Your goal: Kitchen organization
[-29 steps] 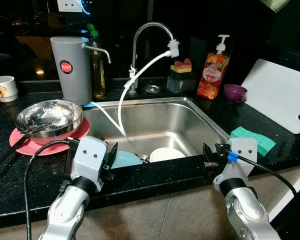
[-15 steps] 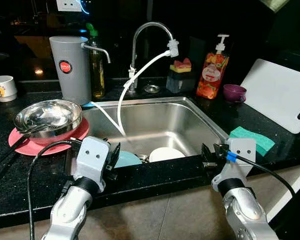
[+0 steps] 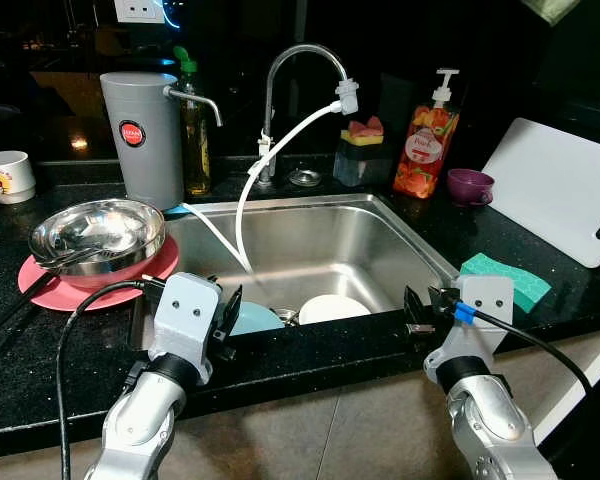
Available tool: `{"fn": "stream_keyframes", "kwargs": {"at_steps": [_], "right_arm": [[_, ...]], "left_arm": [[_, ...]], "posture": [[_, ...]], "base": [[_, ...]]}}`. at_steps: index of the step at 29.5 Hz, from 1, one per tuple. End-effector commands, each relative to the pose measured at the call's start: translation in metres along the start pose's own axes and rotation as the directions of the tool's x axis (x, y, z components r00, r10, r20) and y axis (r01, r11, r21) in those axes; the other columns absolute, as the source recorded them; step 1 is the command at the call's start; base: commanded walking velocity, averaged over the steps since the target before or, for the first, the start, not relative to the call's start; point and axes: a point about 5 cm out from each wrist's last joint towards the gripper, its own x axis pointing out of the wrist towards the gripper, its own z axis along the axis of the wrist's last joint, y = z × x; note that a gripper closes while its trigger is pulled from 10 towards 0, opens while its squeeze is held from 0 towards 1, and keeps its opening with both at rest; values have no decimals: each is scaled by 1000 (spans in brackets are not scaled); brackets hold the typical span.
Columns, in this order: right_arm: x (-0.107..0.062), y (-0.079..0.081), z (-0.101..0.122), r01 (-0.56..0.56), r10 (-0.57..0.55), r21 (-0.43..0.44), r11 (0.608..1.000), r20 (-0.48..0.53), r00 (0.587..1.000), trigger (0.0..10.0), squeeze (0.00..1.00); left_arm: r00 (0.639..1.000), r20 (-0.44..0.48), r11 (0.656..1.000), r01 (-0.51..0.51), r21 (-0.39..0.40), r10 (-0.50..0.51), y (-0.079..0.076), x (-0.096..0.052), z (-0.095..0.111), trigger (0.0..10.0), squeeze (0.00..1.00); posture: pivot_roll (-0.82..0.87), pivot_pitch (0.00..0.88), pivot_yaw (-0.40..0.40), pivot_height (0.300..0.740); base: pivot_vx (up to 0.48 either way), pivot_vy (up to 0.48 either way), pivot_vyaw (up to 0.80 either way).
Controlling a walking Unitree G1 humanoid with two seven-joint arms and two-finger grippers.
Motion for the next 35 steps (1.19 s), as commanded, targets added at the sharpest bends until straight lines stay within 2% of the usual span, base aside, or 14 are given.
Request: {"fn": "stream_keyframes", "kwargs": {"at_steps": [1, 35], "right_arm": [[-2, -2, 0, 12, -12, 8, 1000, -5, 1000, 10000, 0], [-2, -4, 0, 18, -18, 7, 1000, -9, 1000, 10000, 0]], "left_arm": [[1000, -1, 1000, 4, -4, -4, -1, 0, -1, 10000, 0], [1000, -2, 1000, 10, -8, -10, -3, 1, -1, 10000, 0]], "posture": [[89, 67, -78, 740], [86, 76, -80, 740]], "base": [[0, 0, 0], [0, 0, 0]]}}
